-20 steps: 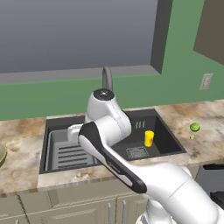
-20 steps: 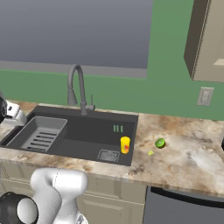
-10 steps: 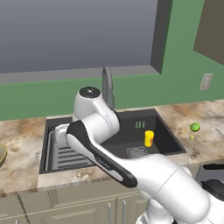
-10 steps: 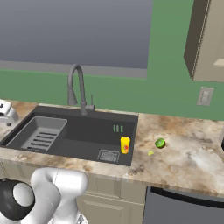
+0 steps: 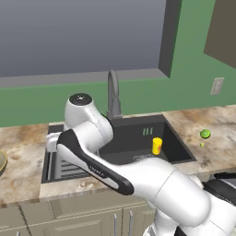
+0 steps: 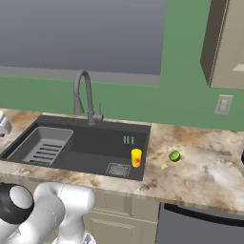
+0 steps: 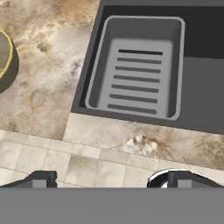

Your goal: Remove the kiwi and lemon wedge from the sink. Then move the bowl and cup from the counter to the sink for washing.

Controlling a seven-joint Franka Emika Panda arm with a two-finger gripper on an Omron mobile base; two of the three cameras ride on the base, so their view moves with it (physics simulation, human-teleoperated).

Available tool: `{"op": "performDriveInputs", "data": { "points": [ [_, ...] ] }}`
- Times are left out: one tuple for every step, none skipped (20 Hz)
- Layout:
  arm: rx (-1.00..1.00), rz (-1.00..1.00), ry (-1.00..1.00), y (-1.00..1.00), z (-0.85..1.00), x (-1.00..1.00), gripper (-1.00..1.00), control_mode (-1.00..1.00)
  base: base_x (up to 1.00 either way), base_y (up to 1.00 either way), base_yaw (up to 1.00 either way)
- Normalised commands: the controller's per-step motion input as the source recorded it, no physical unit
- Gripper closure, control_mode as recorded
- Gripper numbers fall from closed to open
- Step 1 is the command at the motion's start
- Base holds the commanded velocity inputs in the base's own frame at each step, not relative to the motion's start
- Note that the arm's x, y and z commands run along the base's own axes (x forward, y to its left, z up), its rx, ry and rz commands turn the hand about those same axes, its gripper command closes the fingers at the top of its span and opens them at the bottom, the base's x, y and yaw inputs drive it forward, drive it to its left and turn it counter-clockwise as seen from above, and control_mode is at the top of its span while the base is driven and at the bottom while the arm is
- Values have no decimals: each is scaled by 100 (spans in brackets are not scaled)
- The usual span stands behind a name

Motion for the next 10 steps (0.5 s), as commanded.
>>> {"op": "performDriveInputs", "data": {
  "points": [
    [0,0,3,33,-9,17,-100,-100,0,0,0],
    [1,0,4,32,-9,19,-100,-100,0,0,0],
    [3,0,7,30,-9,21,-100,-100,0,0,0],
    [4,0,9,30,-9,21,-100,-100,0,0,0],
    [4,1,9,31,-8,21,-100,-100,0,0,0],
    [3,1,9,31,-8,22,-100,-100,0,0,0],
    [3,0,10,32,-9,22,-100,-100,0,0,0],
    [3,0,9,33,-10,23,-100,-100,0,0,0],
    [3,0,8,33,-12,24,-100,-100,0,0,0],
    [4,0,8,32,-12,24,-100,-100,0,0,0]
  ]
}}
